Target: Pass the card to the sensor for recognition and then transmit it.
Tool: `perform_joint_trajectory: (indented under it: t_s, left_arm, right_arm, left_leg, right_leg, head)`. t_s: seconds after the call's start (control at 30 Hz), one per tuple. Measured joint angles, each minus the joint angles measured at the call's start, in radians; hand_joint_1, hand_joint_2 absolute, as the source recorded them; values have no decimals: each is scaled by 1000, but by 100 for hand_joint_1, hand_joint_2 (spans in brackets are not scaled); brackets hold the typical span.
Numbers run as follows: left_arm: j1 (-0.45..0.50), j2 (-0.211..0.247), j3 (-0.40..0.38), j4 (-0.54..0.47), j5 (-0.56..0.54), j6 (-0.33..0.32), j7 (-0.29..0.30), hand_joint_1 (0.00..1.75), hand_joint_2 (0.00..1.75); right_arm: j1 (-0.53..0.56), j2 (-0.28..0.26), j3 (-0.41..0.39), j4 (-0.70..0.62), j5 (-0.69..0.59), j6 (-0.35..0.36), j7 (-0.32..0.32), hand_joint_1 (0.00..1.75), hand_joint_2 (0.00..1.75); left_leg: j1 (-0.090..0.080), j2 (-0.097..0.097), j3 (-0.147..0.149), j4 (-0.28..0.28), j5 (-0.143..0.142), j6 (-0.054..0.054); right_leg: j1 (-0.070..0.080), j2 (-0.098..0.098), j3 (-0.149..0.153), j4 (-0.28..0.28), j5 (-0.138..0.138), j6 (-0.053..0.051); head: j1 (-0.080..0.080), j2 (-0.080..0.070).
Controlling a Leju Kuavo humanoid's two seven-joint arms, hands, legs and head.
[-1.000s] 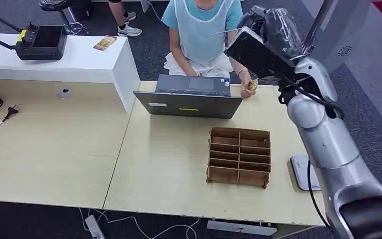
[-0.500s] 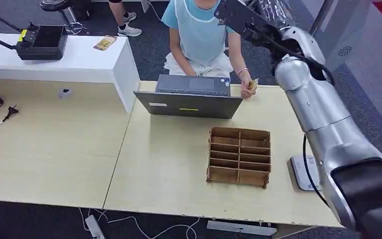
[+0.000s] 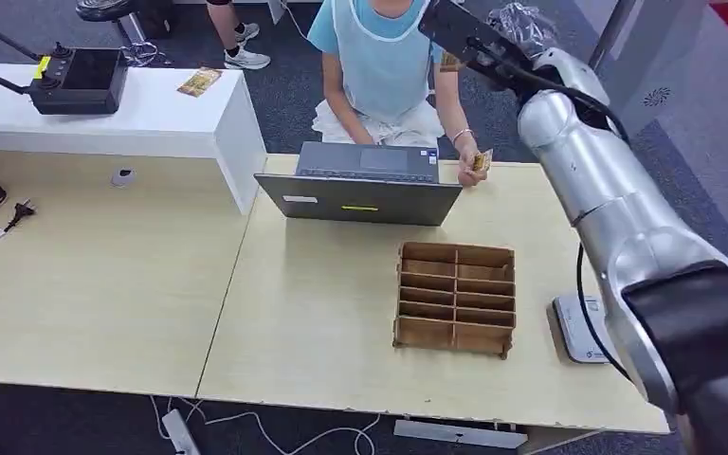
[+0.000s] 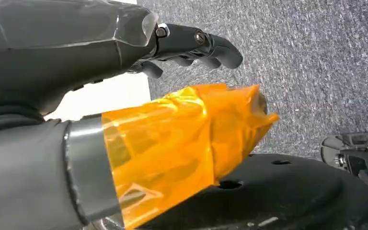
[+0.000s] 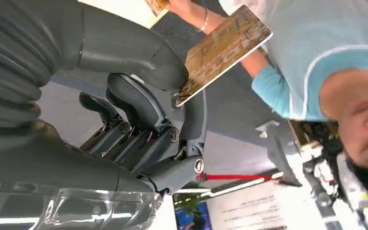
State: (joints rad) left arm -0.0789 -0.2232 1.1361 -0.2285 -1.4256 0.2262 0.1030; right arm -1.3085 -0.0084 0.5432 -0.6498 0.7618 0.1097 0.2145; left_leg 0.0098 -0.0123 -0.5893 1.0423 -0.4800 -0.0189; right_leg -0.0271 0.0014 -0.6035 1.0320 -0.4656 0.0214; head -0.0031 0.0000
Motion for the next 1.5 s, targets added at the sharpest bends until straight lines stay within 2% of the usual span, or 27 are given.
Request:
perform_joint_trajectory:
  t_s: [0.1, 0.57, 1.43, 1.47, 1.5]
  left_arm:
    - [0, 0, -2, 0, -1, 0, -6, 0, 0]
    - [0, 0, -26, 0, -11, -4, -6, 0, 0]
    - [0, 0, -42, 0, -13, -4, -4, 0, 0]
    - [0, 0, -42, 0, -13, -4, -3, 0, 0]
    - [0, 0, -42, 0, -14, -4, -3, 0, 0]
  right_arm:
    - [-17, 10, 2, 61, 11, 33, -25, 175, 175]
    - [-24, 18, -13, 196, -5, 36, -12, 175, 175]
    - [-29, 11, -27, 239, 25, 35, 6, 175, 175]
    - [-29, 11, -27, 239, 25, 35, 6, 66, 175]
    - [-29, 11, -27, 239, 27, 35, 6, 0, 175]
  left_leg:
    - [0, 0, 0, 0, 0, 0]
    - [0, 0, 0, 0, 0, 0]
    - [0, 0, 1, 0, 0, 0]
    - [0, 0, 1, 0, 0, 0]
    - [0, 0, 1, 0, 0, 0]
  right_leg:
    - [0, 0, 0, 0, 0, 0]
    - [0, 0, 0, 0, 0, 0]
    - [0, 0, 0, 0, 0, 0]
    - [0, 0, 0, 0, 0, 0]
    - [0, 0, 0, 0, 0, 0]
  head:
    - [0, 0]
    - [0, 0]
    - [0, 0]
    - [0, 0]
    - [0, 0]
